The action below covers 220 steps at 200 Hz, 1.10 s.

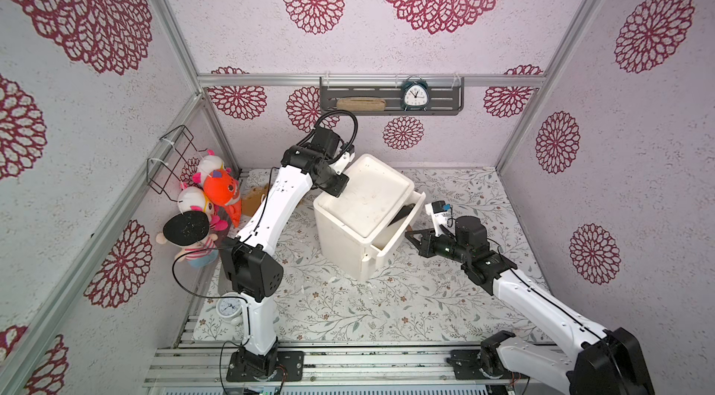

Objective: Take the microphone out of the drawer
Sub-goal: Open the drawer in the storage box.

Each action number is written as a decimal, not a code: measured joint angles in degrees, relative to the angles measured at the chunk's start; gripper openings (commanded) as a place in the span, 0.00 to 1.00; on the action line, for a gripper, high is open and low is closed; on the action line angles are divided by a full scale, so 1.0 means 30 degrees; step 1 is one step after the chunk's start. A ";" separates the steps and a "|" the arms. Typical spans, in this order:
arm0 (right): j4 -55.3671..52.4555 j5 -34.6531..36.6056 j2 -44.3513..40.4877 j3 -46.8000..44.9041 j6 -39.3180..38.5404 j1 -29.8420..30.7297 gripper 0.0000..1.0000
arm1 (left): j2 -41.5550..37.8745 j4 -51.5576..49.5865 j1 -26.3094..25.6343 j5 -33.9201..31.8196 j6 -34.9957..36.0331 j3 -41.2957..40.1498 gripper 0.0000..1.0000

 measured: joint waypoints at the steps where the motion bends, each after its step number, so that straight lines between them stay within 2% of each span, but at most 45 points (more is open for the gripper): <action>1: -0.0146 0.0080 -0.0051 0.0036 -0.0015 0.0000 0.00 | -0.0044 0.0036 -0.0022 -0.0029 -0.0051 -0.0073 0.00; 52: -0.4503 0.2710 -0.1464 0.1035 -0.0619 0.0051 0.00 | -0.1435 0.1872 -0.0168 -0.0495 -0.0882 -0.2441 0.00; 99: -0.7482 0.4415 -0.2856 0.1435 -0.1260 0.0051 0.00 | -0.1698 0.2295 -0.0160 -0.0554 -0.0962 -0.2885 0.00; 152: -0.9136 0.5741 -0.2907 0.2193 -0.1756 0.0051 0.00 | -0.1698 0.2273 -0.0168 -0.0597 -0.0962 -0.2834 0.00; 220: -0.9894 0.6011 -0.2900 0.2630 -0.2885 0.0051 0.00 | -0.1698 0.2215 -0.0146 -0.0495 -0.1005 -0.2769 0.00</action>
